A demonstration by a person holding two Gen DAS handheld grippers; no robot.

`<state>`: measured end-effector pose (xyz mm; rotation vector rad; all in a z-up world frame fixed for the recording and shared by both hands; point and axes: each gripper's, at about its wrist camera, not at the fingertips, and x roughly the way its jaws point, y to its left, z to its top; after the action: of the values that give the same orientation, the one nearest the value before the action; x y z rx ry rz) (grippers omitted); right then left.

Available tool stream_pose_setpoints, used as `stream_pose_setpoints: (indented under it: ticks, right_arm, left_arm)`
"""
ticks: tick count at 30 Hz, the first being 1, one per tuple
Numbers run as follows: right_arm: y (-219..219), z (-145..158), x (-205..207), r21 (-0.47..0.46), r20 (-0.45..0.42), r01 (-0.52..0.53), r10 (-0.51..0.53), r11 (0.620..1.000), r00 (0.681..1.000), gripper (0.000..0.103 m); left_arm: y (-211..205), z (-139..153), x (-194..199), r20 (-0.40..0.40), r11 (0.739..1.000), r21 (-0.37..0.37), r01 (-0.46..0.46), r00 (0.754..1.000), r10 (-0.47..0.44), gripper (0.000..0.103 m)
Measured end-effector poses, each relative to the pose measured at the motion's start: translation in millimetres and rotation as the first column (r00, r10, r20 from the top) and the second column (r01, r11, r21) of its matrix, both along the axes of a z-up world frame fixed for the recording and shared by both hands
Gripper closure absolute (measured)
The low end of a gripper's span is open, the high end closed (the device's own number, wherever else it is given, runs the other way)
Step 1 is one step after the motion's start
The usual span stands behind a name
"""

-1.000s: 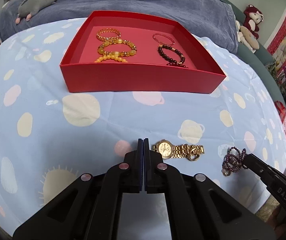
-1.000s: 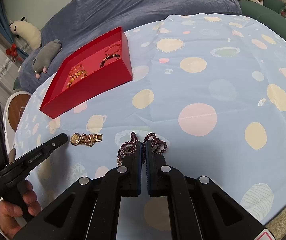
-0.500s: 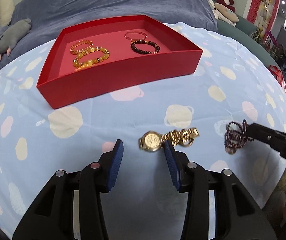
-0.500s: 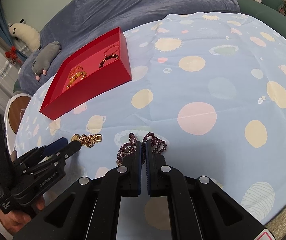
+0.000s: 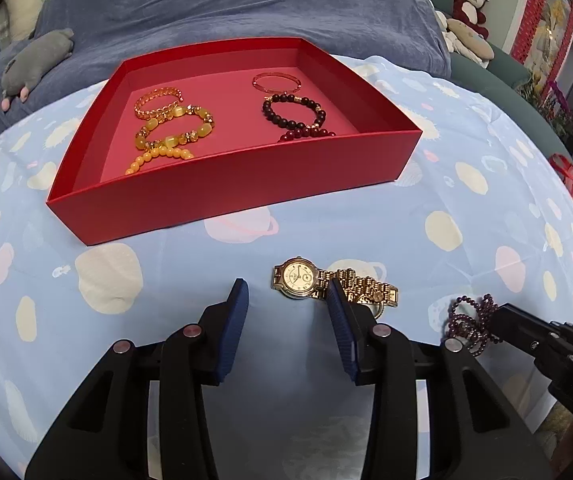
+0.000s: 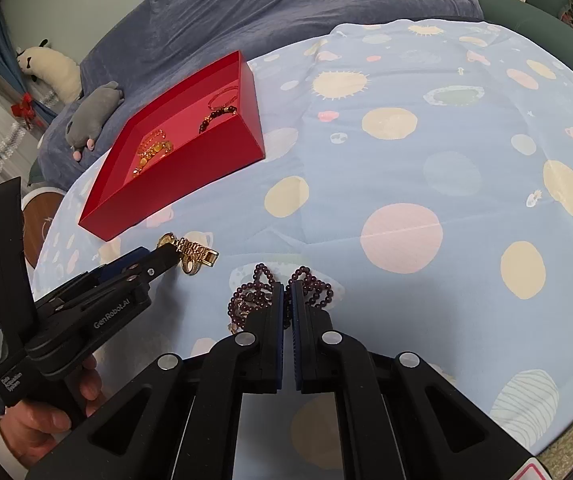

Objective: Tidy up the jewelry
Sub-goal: 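Close the left tool on the gold watch band while the right tool holds the garnet bracelet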

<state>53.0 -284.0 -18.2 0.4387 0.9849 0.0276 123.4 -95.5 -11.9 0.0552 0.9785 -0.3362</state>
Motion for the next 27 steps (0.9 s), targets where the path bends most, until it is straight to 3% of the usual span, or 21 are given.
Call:
stream_pose_setpoints:
  ticks: [3,5,6,7,12,14,18,20,24,27]
  right_arm:
    - [-1.2,0.0,-0.2,0.003,0.001,0.005,-0.005,1.000,1.000,0.099]
    - [-1.6,-0.6,-0.1,0.008,0.001,0.009,-0.009,1.000,1.000,0.099]
    - [-1.5,-0.6,-0.2,0.009,0.001,0.008,-0.008,1.000,1.000,0.099]
    - [-1.4,-0.4,-0.2,0.008,0.002,0.007,-0.007,1.000,1.000,0.099]
    - [-2.2,-0.2,-0.6,0.010,0.003,0.005,-0.005,1.000,1.000,0.099]
    - [-2.4,0.0,-0.5,0.013,0.002,0.007,-0.007,1.000,1.000,0.099]
    - [-3.3,0.2,-1.3,0.020,0.004,0.009,-0.009,1.000,1.000,0.099]
    - [-3.5,0.1,-0.9,0.023,0.005,0.009,-0.009,1.000,1.000,0.099]
    - [-0.7,1.0,-0.5,0.024,0.010,0.003,-0.003,1.000,1.000,0.099]
    - [-1.0,0.9,-0.8,0.025,0.010,0.000,0.000,1.000,1.000,0.099]
  left_arm:
    - [9.8,3.6,0.6,-0.039,0.995,-0.073,-0.063,0.997,0.060,0.061]
    - [15.0,8.7,0.0,-0.071,0.982,-0.148,-0.120,0.991,0.110,0.051]
    - [13.7,10.2,0.3,-0.077,0.978,-0.155,-0.141,0.988,0.131,0.042]
    - [11.0,12.2,0.4,-0.076,0.975,-0.157,-0.158,0.986,0.148,0.041]
    - [-9.9,7.9,11.9,-0.101,0.974,-0.100,-0.205,0.976,0.195,0.040]
    - [-14.8,0.0,13.9,-0.103,0.976,-0.043,-0.215,0.972,0.210,0.041]
    - [-17.6,-2.9,2.3,-0.028,0.985,0.046,-0.164,0.986,0.165,0.050]
    - [-9.7,-2.9,-2.6,-0.024,0.985,0.040,-0.167,0.985,0.168,0.051]
    - [10.2,-0.8,-6.2,-0.045,0.981,-0.010,-0.196,0.980,0.195,0.066]
    - [19.4,1.1,-7.5,-0.060,0.976,-0.048,-0.214,0.976,0.211,0.067]
